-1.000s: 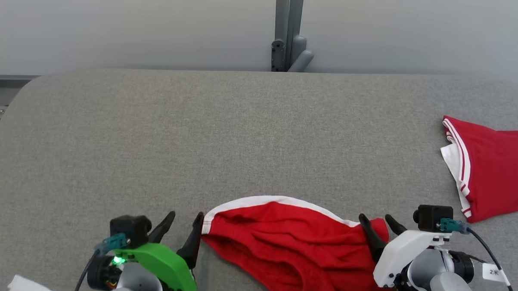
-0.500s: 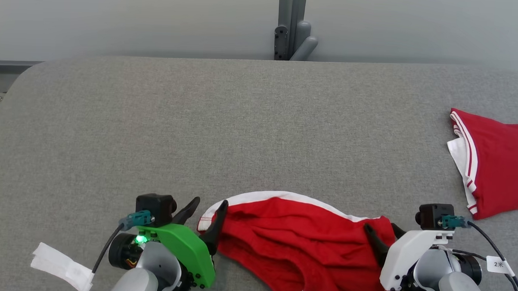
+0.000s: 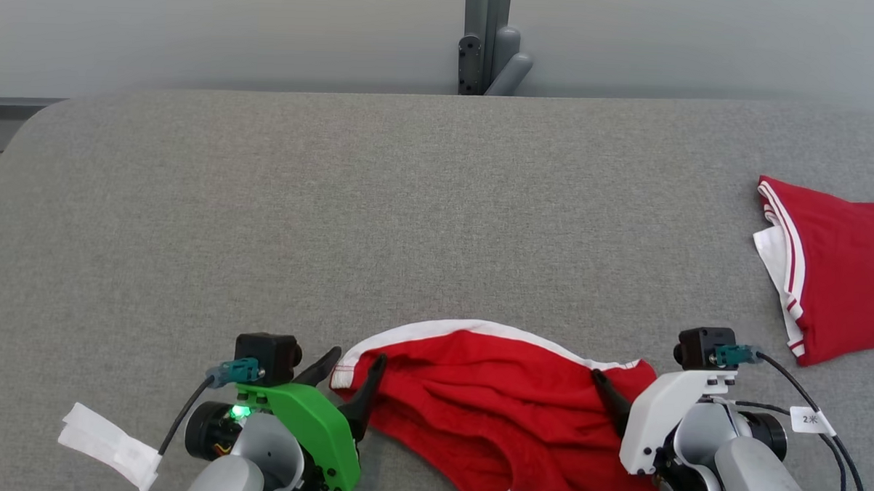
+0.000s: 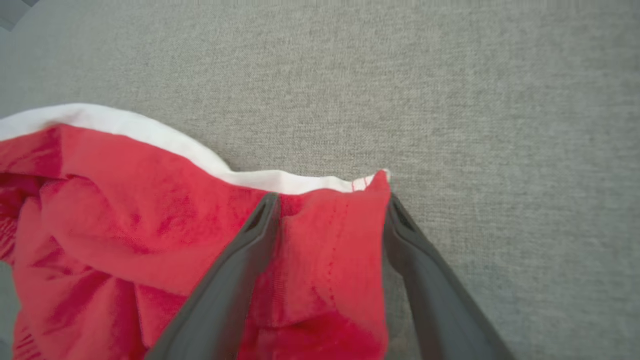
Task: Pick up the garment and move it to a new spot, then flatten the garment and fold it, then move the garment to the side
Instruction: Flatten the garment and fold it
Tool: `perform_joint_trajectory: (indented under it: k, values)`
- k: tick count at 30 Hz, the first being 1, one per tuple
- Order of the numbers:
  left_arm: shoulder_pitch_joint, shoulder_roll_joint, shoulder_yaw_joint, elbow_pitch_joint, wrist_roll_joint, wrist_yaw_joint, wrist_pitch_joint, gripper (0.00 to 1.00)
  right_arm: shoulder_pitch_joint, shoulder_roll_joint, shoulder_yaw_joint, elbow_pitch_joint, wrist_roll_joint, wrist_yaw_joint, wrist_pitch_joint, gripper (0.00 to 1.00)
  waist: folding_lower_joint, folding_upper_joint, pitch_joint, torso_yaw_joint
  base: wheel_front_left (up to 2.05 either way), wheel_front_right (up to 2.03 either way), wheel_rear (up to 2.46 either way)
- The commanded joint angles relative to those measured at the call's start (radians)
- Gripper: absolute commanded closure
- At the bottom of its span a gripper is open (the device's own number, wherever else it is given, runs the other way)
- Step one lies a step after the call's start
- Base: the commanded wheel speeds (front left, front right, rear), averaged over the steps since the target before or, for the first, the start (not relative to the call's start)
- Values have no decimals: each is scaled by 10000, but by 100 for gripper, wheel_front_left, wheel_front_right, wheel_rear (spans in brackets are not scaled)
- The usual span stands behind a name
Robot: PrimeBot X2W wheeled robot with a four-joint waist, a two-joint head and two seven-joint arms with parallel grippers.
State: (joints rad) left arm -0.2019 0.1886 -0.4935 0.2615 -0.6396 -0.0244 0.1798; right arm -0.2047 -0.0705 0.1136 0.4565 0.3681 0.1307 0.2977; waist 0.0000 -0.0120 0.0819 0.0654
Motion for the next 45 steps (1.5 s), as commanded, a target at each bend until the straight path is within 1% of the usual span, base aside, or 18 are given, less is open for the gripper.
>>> perform_joint_trajectory:
  k: [1,4,11,20,27,35,36,38,40,41,42,43,44,45]
  values:
    - [-205,73,9,60,-75,-36,28,0,-164,24,57,119,66,-1,17,0,0,120,-1,14,0,0,0]
    - [-233,96,35,280,-121,-45,-1,0,-385,26,129,373,138,-1,101,0,0,120,-6,33,0,0,0]
    - [-437,57,29,679,-196,-97,-17,0,-838,-211,62,911,174,-3,172,0,0,120,52,69,0,0,0]
    - [-561,-32,-63,1262,-460,-311,254,0,-1248,-344,181,1408,56,-9,309,0,0,120,184,41,0,0,0]
    - [-629,-20,-132,1570,-611,-489,230,0,-1363,-439,399,1595,255,-9,469,0,0,120,281,29,0,0,0]
    - [-645,3,-160,1802,-715,-571,127,1,-1014,-600,854,1446,635,-9,1011,0,0,120,197,-63,0,0,0]
    - [-633,19,-166,1811,-721,-575,123,5,-954,-627,927,1393,700,-9,1106,0,0,120,184,-77,0,0,0]
    - [-599,50,-171,1824,-726,-571,108,2,-792,-715,1083,1269,825,-9,1309,0,0,120,153,-105,0,0,0]
    - [-548,74,-187,1824,-746,-572,128,4,-666,-807,1202,1128,935,-7,1455,0,0,120,130,-130,0,0,0]
    - [-518,81,-201,1825,-745,-575,147,4,-604,-863,1232,1074,962,-9,1510,3,0,120,106,-143,0,0,0]
    - [-484,89,-221,1828,-757,-580,181,6,-562,-909,1229,1030,967,-9,1518,7,0,120,93,-154,0,0,0]
    - [-465,100,-234,1828,-759,-580,206,16,-553,-940,1197,1011,956,-11,1511,10,0,120,85,-165,0,0,0]
    - [-460,106,-250,1826,-764,-580,213,25,-556,-964,1176,993,925,-11,1499,16,0,120,83,-175,0,0,0]
    - [-466,106,-270,1826,-765,-581,243,36,-574,-959,1118,992,914,-11,1439,27,0,120,86,-181,0,0,0]
